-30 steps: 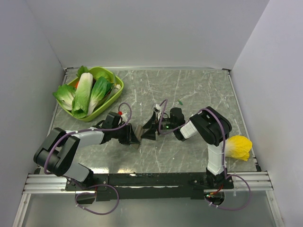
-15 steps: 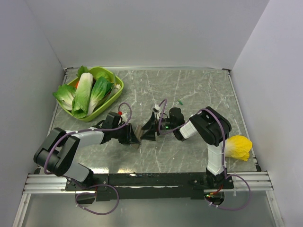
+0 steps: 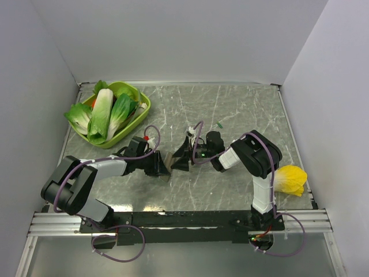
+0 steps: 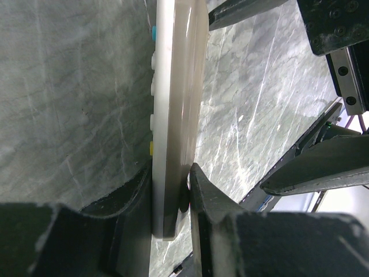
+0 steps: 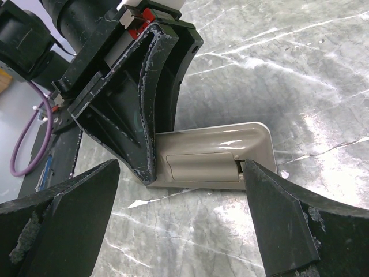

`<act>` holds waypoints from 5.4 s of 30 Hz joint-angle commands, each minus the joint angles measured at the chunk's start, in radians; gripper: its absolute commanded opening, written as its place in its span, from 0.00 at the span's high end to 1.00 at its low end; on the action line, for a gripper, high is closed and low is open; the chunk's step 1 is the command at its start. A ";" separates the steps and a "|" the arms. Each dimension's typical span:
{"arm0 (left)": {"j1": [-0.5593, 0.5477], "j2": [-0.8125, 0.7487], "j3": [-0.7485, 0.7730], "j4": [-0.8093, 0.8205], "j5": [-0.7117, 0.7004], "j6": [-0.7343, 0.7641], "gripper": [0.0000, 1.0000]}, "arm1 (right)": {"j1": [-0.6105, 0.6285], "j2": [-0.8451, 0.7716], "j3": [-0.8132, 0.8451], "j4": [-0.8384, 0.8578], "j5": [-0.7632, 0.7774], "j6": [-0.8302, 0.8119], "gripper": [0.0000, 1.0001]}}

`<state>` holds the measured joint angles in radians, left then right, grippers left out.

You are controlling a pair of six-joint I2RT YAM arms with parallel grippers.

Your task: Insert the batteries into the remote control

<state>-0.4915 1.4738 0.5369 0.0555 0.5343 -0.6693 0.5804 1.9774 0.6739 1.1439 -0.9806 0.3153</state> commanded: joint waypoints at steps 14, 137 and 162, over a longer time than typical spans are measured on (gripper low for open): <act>-0.004 0.003 -0.002 -0.048 -0.011 0.019 0.98 | 0.016 0.015 0.064 -0.053 -0.064 -0.015 0.04; 0.054 -0.320 0.206 -0.209 0.152 0.013 0.94 | 0.259 -0.379 0.177 -0.768 0.382 -0.653 0.99; 0.054 -0.555 0.012 -0.246 -0.321 -0.021 0.99 | 0.225 -0.574 0.168 -0.938 0.825 0.313 0.00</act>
<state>-0.4389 0.9554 0.5571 -0.2039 0.2924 -0.6586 0.7895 1.3697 0.7986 0.2855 -0.3328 0.3012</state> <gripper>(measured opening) 0.106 0.994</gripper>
